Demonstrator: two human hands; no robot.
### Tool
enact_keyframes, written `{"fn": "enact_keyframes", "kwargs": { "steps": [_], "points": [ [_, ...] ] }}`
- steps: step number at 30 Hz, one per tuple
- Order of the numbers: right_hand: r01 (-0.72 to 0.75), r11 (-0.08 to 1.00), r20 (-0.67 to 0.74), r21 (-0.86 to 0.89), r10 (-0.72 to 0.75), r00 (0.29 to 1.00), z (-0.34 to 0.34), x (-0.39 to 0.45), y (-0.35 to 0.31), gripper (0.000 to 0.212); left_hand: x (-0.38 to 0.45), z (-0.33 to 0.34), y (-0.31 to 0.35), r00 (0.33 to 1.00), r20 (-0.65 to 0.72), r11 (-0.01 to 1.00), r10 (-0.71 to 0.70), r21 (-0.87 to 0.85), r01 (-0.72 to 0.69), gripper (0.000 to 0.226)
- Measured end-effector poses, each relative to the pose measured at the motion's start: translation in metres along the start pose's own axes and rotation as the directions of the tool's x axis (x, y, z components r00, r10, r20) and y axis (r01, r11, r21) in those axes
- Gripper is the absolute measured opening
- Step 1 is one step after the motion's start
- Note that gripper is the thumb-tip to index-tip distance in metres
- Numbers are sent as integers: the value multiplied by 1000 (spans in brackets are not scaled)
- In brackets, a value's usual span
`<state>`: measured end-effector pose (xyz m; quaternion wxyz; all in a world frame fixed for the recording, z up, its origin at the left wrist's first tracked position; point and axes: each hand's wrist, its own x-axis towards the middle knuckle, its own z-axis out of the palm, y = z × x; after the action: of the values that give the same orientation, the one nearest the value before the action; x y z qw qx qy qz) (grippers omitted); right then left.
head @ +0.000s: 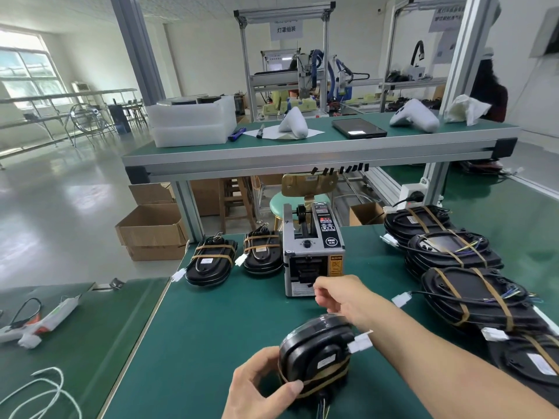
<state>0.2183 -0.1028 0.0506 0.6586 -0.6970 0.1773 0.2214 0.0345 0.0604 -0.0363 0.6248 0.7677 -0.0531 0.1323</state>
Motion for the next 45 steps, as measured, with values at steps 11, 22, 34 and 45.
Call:
{"fn": "enact_keyframes", "kwargs": {
  "steps": [11,22,34,45],
  "points": [
    [555,827,278,-94,-513,812,-77,-133,13,28,-1,6,6,990,-12,985,140,106,-138,37],
    [575,768,165,-281,-552,817,-60,-153,41,9,-7,8,0,978,-38,957,207,214,-194,40],
    [565,772,131,-291,-553,823,-57,-151,43,10,-5,8,-2,974,-37,952,224,220,-211,42],
    [559,729,80,-394,-579,811,-54,-153,44,5,-5,7,-2,968,-35,945,249,226,-235,40]
  ]
}}
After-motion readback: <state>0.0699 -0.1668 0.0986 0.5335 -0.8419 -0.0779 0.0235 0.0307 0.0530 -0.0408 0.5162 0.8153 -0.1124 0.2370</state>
